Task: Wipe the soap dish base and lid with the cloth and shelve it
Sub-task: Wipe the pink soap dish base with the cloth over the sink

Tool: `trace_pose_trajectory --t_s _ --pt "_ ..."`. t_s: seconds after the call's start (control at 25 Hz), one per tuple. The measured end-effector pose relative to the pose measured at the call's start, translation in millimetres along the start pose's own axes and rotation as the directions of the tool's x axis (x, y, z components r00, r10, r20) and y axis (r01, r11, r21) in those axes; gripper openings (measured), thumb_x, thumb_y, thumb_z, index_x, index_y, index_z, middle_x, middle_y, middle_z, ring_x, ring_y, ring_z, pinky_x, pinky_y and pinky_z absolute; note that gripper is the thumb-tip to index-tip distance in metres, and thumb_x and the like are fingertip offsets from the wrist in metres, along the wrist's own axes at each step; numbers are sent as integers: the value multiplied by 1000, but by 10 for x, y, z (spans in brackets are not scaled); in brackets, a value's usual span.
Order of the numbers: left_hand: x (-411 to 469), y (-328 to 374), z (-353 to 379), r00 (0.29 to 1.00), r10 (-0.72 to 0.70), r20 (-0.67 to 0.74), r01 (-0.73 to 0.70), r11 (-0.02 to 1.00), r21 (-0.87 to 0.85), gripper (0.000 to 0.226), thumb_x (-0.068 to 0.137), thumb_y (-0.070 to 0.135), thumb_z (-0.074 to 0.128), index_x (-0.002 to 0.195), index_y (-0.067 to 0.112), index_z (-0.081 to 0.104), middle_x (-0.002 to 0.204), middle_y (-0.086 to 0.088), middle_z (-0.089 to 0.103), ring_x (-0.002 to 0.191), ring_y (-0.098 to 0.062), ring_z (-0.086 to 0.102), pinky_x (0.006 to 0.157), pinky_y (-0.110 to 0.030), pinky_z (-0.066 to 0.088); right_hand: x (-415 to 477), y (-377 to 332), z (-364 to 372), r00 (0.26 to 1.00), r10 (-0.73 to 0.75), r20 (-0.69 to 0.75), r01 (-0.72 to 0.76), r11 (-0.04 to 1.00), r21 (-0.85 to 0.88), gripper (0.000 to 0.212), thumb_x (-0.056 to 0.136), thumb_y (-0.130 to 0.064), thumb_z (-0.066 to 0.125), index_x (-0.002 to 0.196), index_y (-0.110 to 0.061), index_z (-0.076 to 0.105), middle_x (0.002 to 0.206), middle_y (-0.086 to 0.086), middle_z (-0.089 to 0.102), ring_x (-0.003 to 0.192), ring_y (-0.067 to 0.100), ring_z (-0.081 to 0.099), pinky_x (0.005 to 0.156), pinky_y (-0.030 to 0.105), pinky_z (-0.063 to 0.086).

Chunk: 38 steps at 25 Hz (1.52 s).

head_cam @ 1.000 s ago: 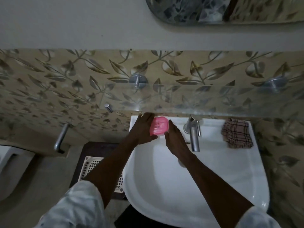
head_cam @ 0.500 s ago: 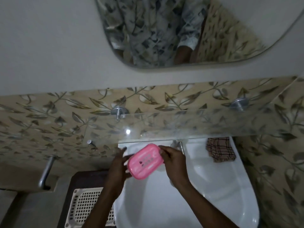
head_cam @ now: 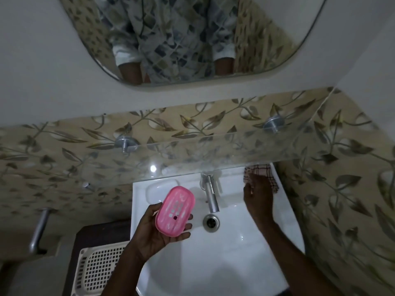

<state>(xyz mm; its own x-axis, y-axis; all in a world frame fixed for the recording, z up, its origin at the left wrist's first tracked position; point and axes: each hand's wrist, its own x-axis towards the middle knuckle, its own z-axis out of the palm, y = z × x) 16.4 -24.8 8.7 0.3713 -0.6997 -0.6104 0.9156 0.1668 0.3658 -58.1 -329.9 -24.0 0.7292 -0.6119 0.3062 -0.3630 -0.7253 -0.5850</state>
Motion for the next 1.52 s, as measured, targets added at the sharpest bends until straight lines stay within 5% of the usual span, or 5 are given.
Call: trace_pose_trajectory --t_s 0.48,0.68,0.96,1.12,1.52 --pt "-274 -262 120 991 122 -48 -124 992 -31 79 90 62 44 131 -5 59 125 -29 58 92 -44 65 80 -54 58 51 792 8 915 224 336 -287 946 152 40 90 1 60 130 -5 61 126 18 65 111 35 63 84 42 54" --pt "-520 -379 121 986 119 -114 -126 990 -56 81 88 57 51 136 -8 51 123 -32 58 99 -46 63 93 -61 48 -812 77 -573 466 305 831 -848 -114 517 40 95 0 54 135 0 53 131 25 60 112 36 63 82 44 59" --pt "-604 -226 235 985 43 -164 -38 999 39 70 86 53 53 134 3 55 124 -26 64 104 -40 64 89 -52 52 -1282 -1241 -898 881 -404 248 158 743 650 35 78 11 65 103 -13 69 102 1 75 97 15 71 83 27 56" --pt "-618 -230 290 996 -13 -84 16 999 32 71 91 56 51 137 2 54 131 -26 60 112 -39 60 97 -51 47 -1241 -1249 -699 515 -850 111 778 518 357 32 75 7 71 104 -4 75 105 14 74 101 27 66 89 35 55" --pt "-531 -353 562 994 28 -103 -18 995 101 55 80 47 63 112 4 73 113 -23 71 91 -37 72 77 -47 59 -953 -1022 -763 601 -776 192 707 628 324 33 67 4 75 99 -6 74 100 11 73 96 25 65 82 37 57"
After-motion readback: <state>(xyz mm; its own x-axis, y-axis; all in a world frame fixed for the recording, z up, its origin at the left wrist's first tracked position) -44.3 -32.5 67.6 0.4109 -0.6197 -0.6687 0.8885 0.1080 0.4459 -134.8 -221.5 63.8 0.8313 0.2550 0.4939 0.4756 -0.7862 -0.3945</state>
